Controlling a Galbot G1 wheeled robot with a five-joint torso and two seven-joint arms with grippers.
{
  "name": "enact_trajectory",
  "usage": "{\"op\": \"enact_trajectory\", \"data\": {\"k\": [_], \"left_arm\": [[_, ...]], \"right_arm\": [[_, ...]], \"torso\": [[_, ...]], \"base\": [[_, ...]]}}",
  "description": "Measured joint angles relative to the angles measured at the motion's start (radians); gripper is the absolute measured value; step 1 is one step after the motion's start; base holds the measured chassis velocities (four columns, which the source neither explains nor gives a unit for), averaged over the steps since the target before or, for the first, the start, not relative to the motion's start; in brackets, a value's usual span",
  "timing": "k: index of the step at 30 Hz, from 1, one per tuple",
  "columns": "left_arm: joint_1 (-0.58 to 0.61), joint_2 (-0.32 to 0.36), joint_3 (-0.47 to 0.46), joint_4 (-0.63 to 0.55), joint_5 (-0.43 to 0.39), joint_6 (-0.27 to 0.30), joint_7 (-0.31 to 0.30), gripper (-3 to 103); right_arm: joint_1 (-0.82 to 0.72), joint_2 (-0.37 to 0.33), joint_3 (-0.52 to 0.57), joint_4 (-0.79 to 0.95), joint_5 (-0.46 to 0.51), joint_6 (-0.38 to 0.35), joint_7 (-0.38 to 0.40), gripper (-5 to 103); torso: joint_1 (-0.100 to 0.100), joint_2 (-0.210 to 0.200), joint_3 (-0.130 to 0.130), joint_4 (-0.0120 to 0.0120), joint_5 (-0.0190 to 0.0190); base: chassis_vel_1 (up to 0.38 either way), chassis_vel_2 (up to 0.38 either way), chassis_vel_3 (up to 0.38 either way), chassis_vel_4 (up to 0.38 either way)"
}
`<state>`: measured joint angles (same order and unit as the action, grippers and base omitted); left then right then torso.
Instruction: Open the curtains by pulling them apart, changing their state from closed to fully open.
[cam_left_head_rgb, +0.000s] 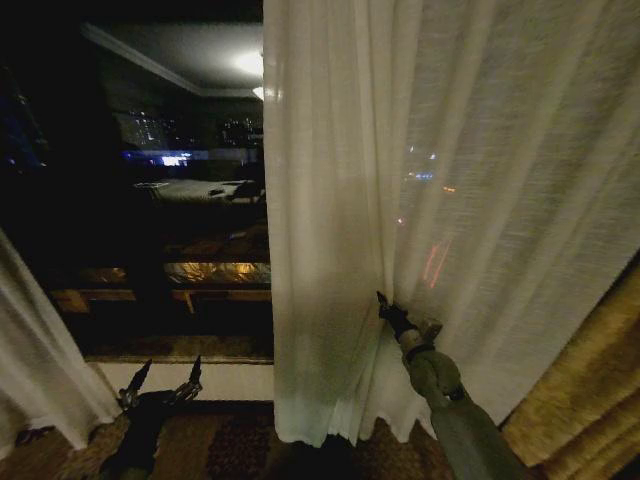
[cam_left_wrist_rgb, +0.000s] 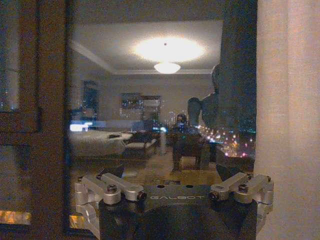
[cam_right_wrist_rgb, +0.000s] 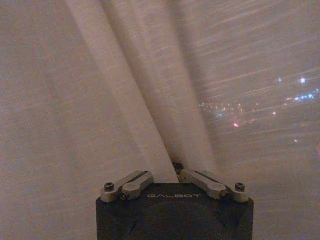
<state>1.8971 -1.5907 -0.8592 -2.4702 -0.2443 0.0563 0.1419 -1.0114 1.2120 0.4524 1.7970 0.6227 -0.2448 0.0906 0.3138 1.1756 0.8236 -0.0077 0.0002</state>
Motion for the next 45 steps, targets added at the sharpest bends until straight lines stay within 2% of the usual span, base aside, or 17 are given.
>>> {"op": "enact_trajectory", "data": {"k": [35,45], "left_arm": [[0.002,0.000,0.004,-0.006,0.004,-0.001,0.001,100],[0.007,0.000,0.006,-0.005,0.004,-0.012,0.001,100]], "right_arm": [[-0.016,-0.009,0.022,0.006,-0.007,0.005,-0.012,0],[-0.022,-0.009,0.023,-0.004,-0.035,0.038,-0.016,0]], "torso": [[0.000,0.000,0.000,0.0000,0.0001],[0.000,0.000,0.000,-0.0004,0.0005]], "base": [[-0.356,-0.355,0.358,0.355],[-0.289,-0.316,0.308,0.325]]}}
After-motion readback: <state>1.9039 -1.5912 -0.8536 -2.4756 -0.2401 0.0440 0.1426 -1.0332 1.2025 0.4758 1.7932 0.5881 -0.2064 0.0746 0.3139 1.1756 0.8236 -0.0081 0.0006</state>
